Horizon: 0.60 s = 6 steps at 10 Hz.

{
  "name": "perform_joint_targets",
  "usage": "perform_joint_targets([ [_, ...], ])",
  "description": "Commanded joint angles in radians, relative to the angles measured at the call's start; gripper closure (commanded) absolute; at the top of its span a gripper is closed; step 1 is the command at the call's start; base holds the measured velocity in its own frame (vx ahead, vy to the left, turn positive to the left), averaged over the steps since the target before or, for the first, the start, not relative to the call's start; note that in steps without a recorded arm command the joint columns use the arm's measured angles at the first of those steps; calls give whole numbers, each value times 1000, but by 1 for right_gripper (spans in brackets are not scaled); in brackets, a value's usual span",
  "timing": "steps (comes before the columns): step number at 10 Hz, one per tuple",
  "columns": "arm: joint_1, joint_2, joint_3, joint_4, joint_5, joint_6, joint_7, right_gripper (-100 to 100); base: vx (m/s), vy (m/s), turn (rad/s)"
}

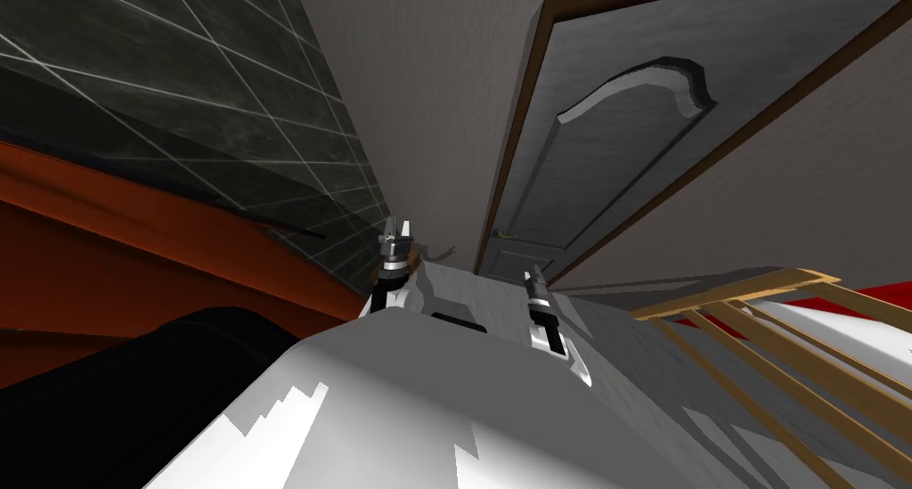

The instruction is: Pull the door open

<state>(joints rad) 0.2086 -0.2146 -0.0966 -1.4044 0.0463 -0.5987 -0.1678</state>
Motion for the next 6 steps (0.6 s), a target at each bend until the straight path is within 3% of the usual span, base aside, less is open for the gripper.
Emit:
perform_joint_targets([
  [1,-15,-13,-5,47,8,-10,-18,-100,149,45,11],
  [6,-49,-36,-16,154,28,-33,-53,-100,104,38,10],
])
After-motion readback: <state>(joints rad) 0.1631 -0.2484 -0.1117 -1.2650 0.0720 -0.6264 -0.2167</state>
